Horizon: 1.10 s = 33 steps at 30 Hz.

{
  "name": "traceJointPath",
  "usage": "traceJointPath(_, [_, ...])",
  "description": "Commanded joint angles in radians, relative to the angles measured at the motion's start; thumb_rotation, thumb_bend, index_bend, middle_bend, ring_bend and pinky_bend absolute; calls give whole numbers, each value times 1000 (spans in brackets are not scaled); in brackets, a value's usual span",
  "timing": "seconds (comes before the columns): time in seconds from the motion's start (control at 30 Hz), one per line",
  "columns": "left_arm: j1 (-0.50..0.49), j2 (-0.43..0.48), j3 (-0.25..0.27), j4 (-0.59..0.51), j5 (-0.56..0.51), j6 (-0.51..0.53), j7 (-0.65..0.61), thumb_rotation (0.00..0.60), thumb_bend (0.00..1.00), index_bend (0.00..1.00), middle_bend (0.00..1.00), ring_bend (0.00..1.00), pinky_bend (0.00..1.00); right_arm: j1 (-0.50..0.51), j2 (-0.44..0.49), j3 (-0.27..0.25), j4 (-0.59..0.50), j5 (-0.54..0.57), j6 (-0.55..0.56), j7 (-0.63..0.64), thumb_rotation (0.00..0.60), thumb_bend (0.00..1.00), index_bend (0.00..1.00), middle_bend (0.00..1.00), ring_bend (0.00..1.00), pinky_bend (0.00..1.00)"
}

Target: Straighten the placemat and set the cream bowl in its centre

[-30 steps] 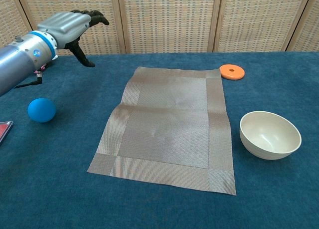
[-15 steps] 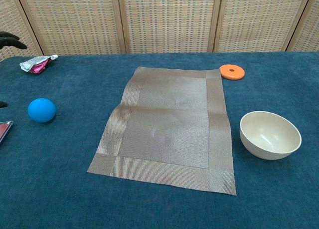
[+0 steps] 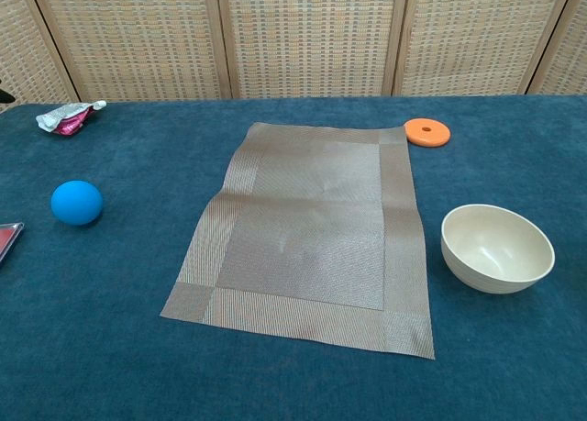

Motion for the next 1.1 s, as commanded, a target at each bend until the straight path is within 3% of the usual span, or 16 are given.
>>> traceJointPath(0.03, [4,0,-5,0,-2,-7,1,600,132,101,0,0,0,13,-35,-2,4,-13,-6,-4,600,133,444,9,0,0])
traceJointPath(0.7, [23,0,-35,-2,2,-43,-6,600,125,101,0,0,0,67,-187,-23,-10,2,-115,-96,600,166,478,24,0,1])
traceJointPath(1.1, [30,6,-48,-3,9,-58,-24,600,122,101,0,0,0,102,-240,5,48,61,-183,-110,600,216,534,65,0,19])
